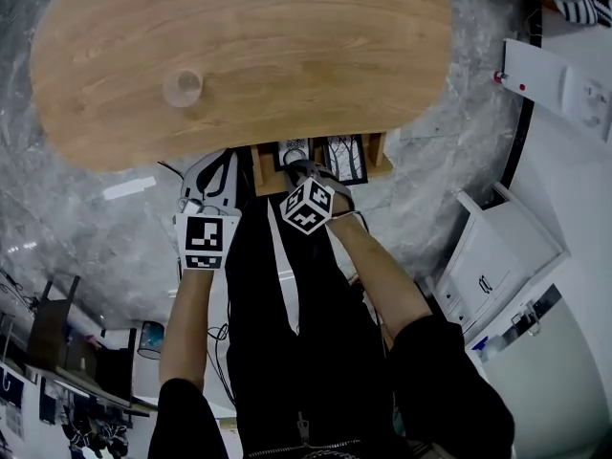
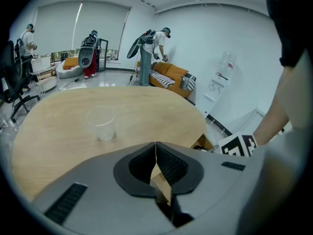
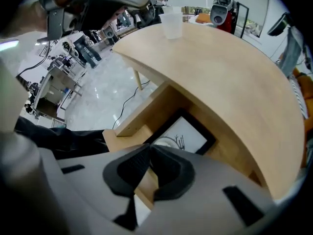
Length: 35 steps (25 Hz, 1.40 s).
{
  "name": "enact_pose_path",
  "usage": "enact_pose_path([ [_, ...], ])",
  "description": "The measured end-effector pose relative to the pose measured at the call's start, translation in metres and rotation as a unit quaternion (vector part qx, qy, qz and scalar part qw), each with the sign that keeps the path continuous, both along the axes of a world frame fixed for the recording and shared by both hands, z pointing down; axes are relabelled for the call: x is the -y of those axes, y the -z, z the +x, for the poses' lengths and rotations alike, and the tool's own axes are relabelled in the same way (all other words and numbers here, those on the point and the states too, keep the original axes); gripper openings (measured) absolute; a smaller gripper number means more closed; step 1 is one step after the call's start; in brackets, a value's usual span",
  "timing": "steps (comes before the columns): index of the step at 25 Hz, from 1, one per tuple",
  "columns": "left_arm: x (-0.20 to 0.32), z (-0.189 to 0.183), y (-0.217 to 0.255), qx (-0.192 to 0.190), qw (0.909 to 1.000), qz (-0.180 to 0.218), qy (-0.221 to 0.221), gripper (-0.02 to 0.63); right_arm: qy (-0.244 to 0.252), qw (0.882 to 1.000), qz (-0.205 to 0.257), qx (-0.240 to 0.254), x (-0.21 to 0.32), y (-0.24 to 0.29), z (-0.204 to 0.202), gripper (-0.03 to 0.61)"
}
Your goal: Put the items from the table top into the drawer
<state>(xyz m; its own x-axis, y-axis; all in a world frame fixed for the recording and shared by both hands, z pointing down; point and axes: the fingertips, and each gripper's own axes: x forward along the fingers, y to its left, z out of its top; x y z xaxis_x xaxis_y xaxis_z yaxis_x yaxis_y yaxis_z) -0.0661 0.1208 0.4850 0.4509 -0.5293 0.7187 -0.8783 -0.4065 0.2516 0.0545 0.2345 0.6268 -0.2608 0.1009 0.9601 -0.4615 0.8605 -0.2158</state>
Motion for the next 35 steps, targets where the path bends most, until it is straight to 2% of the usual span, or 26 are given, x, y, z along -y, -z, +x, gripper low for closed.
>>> enact_pose_path([
  [3, 0.0, -0.002, -0.001, -0.001, 1.0, -0.002, 0.008, 0.014, 0.025, 0.999, -0.028, -0.005, -0.009, -0.011, -0.004, 0.029],
  [7, -0.001, -0.004, -0.003, -0.003, 0.9999, -0.004, 0.011, 0.014, 0.057, 0.997, -0.039, -0.019, -0.018, -0.022, -0.005, 0.029],
  [17, -0.001, -0.012, -0.008, -0.002, 0.9997, -0.011, 0.021, 0.014, 0.075, 0.995, -0.056, -0.027, -0.025, -0.027, -0.003, 0.048],
  [19, 0.0, -0.012, -0.007, -0.002, 0.9997, -0.011, 0.022, 0.014, 0.069, 0.995, -0.058, -0.032, -0.025, -0.026, -0.001, 0.07],
  [23, 0.004, -0.009, -0.003, -0.006, 0.9996, -0.006, 0.025, 0.014, 0.044, 0.998, -0.041, -0.024, -0.019, -0.014, -0.002, 0.074],
  [24, 0.005, -0.009, -0.002, -0.007, 0.9996, -0.004, 0.026, 0.014, 0.034, 0.999, -0.031, -0.015, -0.016, -0.007, -0.005, 0.072],
  [27, 0.007, -0.011, 0.0, -0.008, 0.9995, -0.001, 0.031, 0.014, -0.008, 1.0, 0.003, 0.029, 0.0, 0.02, -0.019, 0.013],
  [31, 0.008, -0.021, 0.002, -0.006, 0.9989, 0.003, 0.047, 0.014, -0.066, 0.994, 0.032, 0.084, 0.027, 0.058, -0.039, 0.011],
  [35, 0.005, -0.033, 0.002, -0.003, 0.9981, 0.005, 0.061, 0.014, -0.074, 0.988, 0.06, 0.124, 0.047, 0.09, -0.059, 0.009],
])
